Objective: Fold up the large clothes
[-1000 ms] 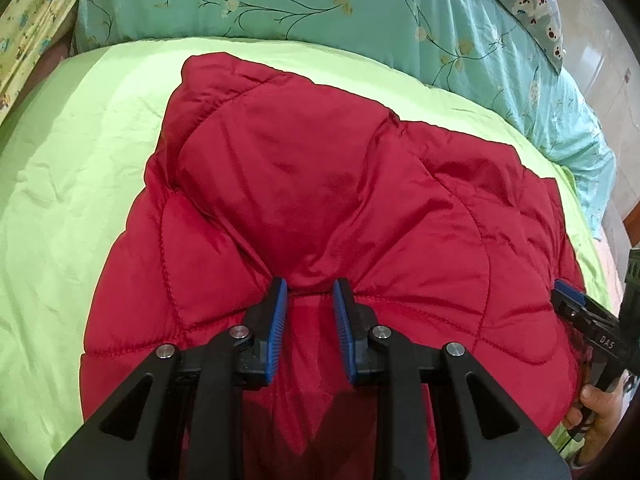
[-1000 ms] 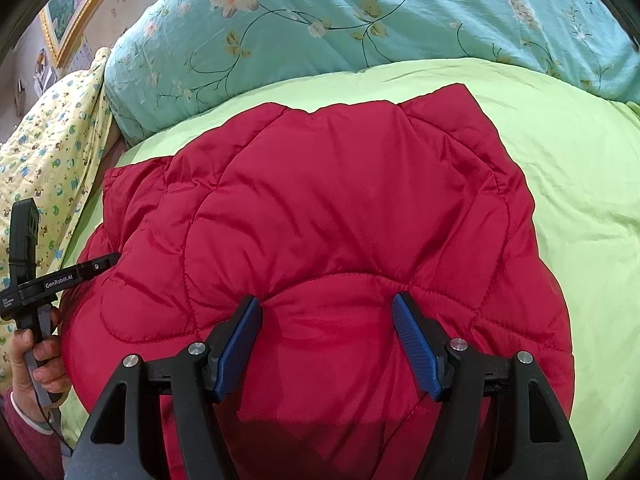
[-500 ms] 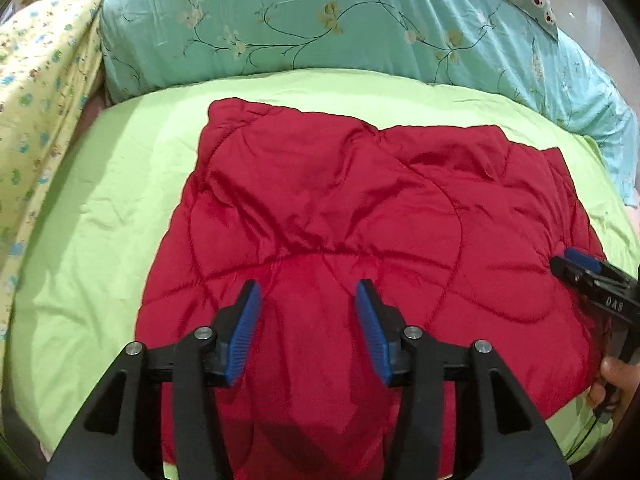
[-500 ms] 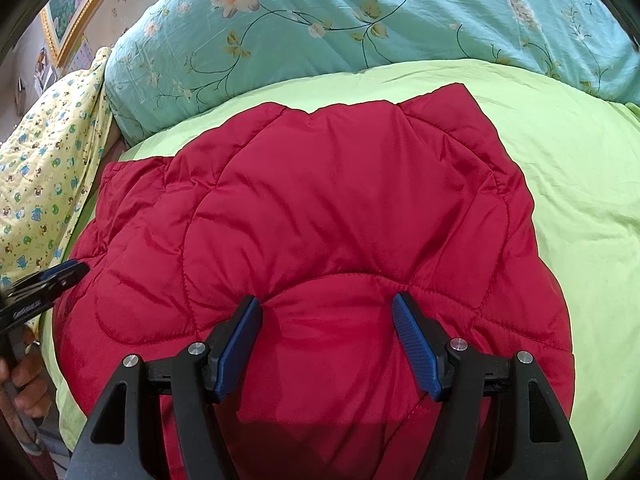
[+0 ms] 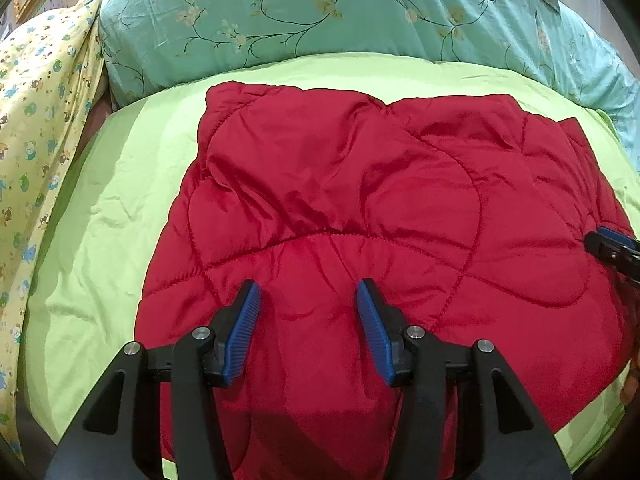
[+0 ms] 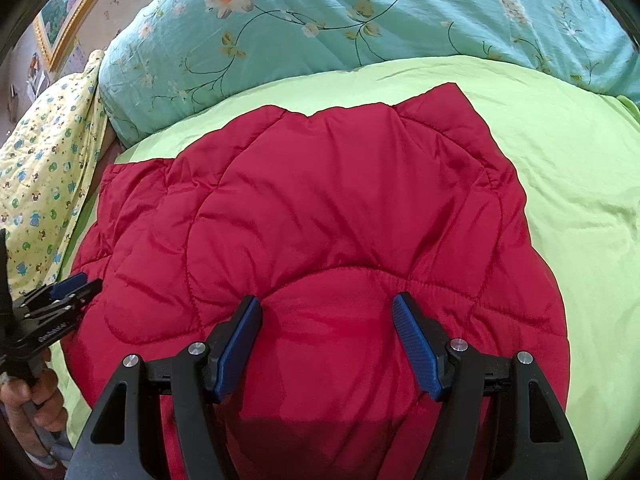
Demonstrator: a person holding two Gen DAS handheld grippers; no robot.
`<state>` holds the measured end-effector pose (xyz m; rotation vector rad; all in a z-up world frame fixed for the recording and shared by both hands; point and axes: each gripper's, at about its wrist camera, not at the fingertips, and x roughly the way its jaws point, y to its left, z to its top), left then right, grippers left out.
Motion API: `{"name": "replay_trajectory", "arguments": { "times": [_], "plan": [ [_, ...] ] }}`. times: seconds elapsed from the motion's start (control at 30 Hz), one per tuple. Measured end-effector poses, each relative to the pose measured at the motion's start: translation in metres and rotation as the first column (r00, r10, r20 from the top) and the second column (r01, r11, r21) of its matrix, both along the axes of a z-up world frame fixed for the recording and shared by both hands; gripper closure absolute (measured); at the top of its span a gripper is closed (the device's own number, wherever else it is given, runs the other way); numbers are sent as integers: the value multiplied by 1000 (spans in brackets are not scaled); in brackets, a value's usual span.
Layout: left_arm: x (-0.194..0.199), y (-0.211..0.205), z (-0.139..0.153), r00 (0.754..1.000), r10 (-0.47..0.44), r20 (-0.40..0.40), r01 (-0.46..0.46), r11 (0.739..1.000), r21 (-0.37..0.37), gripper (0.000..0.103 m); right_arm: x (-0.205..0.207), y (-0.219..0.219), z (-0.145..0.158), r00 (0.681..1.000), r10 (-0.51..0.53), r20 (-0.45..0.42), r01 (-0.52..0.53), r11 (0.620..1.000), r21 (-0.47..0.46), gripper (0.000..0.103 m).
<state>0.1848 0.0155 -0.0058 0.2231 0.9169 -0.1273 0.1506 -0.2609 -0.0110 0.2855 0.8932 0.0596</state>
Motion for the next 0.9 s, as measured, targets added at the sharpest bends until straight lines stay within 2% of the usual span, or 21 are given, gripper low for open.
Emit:
{"name": "replay_trajectory", "arguments": {
  "times": [0.13, 0.3, 0.5, 0.7, 0.8, 0.9],
  "plan": [
    [0, -2, -2, 1000, -4, 7, 4, 1000, 11, 53, -5, -1, 3, 1000, -16, 1, 16, 1000, 15, 32],
    [-2, -1, 1, 1000, -5, 6, 5, 1000, -4, 53, -16, 5, 19, 999, -21, 50, 21, 1000, 5, 33],
    [14, 1, 9, 1000, -16, 3, 16, 999, -32, 53, 9, 2, 31, 998, -7, 55, 9, 999, -39, 33],
    [59, 7, 2, 998, 39, -46, -42, 997, -65, 53, 59, -14, 10, 998, -39, -46, 35, 996, -80, 30],
    [77, 5, -12, 995, 52, -84, -57, 996, -63, 52, 69, -23, -7, 996, -44, -72, 42, 998, -38, 29],
    [78, -1, -18, 995, 63, -75, -65, 997, -36, 51, 70, -25, -13, 996, -58, -72, 56, 998, -30, 28]
  ]
}}
